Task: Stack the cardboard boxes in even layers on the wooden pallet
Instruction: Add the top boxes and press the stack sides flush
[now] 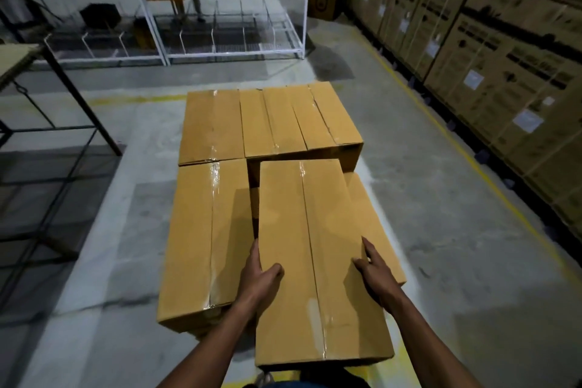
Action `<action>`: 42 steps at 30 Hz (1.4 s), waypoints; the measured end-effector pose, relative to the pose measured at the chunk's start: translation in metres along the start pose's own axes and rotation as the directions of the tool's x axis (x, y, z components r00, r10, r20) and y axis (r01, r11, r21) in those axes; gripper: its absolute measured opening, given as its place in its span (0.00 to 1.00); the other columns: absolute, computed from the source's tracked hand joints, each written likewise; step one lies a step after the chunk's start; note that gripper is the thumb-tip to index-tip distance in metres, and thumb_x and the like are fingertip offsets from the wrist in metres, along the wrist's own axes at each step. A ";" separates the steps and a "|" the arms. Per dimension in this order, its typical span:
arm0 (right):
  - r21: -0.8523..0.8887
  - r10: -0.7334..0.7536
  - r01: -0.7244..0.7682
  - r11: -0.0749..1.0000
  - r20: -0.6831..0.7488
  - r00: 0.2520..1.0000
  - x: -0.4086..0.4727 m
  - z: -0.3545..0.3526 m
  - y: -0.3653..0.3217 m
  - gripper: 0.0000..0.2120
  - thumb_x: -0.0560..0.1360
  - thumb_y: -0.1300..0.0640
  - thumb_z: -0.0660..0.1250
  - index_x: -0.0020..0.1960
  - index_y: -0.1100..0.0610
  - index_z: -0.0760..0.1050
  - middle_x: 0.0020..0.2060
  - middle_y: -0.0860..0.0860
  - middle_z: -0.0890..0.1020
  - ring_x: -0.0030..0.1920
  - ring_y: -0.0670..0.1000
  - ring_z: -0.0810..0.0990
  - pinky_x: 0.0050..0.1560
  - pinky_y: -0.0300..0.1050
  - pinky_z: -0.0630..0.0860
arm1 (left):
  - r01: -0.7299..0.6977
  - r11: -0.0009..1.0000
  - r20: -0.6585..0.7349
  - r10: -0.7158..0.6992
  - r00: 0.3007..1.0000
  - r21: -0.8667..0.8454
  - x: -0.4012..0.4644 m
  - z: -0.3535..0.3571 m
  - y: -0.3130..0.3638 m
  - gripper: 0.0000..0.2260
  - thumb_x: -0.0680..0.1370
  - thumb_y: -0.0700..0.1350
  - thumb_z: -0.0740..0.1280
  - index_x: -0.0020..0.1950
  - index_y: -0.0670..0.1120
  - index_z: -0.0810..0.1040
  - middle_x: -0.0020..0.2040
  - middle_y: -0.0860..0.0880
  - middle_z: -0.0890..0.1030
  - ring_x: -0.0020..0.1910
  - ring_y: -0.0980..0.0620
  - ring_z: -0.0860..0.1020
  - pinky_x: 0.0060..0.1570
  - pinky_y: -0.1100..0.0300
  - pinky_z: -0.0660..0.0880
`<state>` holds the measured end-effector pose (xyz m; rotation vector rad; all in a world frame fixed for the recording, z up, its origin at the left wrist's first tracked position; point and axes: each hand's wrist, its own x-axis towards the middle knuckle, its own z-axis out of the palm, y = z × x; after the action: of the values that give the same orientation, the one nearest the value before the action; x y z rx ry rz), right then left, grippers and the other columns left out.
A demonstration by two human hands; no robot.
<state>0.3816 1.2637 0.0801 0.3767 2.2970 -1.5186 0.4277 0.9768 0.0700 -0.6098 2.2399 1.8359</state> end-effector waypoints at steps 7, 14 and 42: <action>-0.018 0.004 -0.001 1.000 0.126 0.992 0.075 -0.003 -0.006 0.28 0.85 0.52 0.62 0.82 0.39 0.57 0.78 0.48 0.68 0.71 0.55 0.72 0.70 0.58 0.73 | 0.041 0.999 -0.083 -0.042 0.996 -0.010 0.037 0.009 0.009 0.36 0.80 0.42 0.71 0.82 0.59 0.56 0.68 0.58 0.71 0.65 0.54 0.71 0.66 0.55 0.69; -0.054 -0.019 0.030 0.998 0.200 0.980 0.122 -0.005 -0.008 0.28 0.85 0.52 0.61 0.82 0.41 0.56 0.79 0.47 0.66 0.74 0.55 0.70 0.73 0.57 0.70 | 0.079 0.997 -0.138 -0.077 0.987 0.004 0.069 0.019 0.015 0.37 0.81 0.42 0.70 0.83 0.57 0.54 0.68 0.57 0.70 0.66 0.54 0.69 0.68 0.53 0.68; -0.164 0.074 -0.008 0.986 0.403 0.912 0.189 0.022 0.042 0.35 0.85 0.56 0.60 0.83 0.45 0.42 0.82 0.53 0.57 0.73 0.60 0.70 0.53 0.49 0.77 | 0.204 0.905 -0.158 -0.155 0.975 0.373 0.110 0.030 -0.032 0.42 0.77 0.47 0.75 0.85 0.54 0.54 0.83 0.49 0.61 0.80 0.46 0.62 0.76 0.51 0.65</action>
<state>0.2324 1.2638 -0.0446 0.0537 2.0417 -1.2415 0.3391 0.9791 -0.0076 -0.8378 2.4362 1.2479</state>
